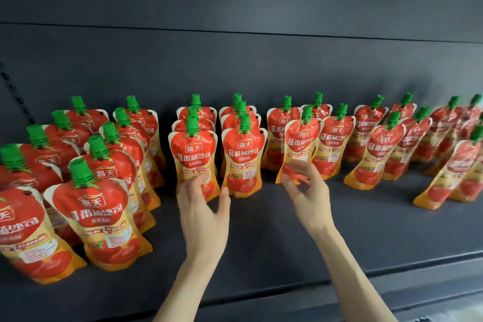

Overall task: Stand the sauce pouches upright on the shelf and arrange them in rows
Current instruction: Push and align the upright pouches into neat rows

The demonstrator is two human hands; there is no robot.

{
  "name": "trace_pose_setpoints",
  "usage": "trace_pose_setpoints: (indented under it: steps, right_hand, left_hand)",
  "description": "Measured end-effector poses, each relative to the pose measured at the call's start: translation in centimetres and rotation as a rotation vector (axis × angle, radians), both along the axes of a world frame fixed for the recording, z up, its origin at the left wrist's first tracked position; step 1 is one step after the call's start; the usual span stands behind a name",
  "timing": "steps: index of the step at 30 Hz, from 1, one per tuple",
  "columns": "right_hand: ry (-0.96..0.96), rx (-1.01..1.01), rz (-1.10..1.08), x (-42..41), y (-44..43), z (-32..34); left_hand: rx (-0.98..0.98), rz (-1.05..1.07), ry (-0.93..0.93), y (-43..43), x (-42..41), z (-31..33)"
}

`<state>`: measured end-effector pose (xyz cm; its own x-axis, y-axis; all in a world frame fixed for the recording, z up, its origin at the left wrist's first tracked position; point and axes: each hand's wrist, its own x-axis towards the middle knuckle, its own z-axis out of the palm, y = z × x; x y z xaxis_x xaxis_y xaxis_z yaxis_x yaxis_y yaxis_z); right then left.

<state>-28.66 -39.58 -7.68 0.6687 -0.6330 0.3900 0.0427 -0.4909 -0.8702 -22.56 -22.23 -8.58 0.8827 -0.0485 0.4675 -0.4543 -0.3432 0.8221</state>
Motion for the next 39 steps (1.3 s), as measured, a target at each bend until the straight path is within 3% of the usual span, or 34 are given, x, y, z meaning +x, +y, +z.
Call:
trace_pose_setpoints:
  steps: [4,8,14,21,27,35,39]
  right_hand:
    - [-0.078,-0.057,-0.075,-0.8,-4.6,3.7]
    - [-0.086,-0.235,-0.127,-0.6,-9.8,6.4]
    - [0.013,-0.285,0.010,0.5,-14.7,8.5]
    - [0.036,-0.356,0.114,1.4,-16.6,9.0]
    - [-0.075,-0.299,0.222,-0.7,-15.6,8.9]
    - [-0.221,-0.041,0.335,-4.5,-13.3,6.9]
    - [-0.182,0.206,0.402,-5.7,-11.3,3.4]
  left_hand:
    - [-0.048,-0.191,-0.112,-5.7,-0.8,3.9]
    - [-0.062,-0.293,-0.210,-12.0,-0.6,7.0]
    - [0.099,-0.154,-0.160,-18.7,1.5,8.2]
    - [0.066,-0.129,-0.111,-19.9,1.7,6.9]
    - [0.009,-0.088,-0.171,-18.1,-0.7,7.0]
    - [-0.066,-0.010,-0.176,-14.9,-5.4,6.7]
    - [-0.237,-0.102,0.040,-14.3,-7.6,3.1]
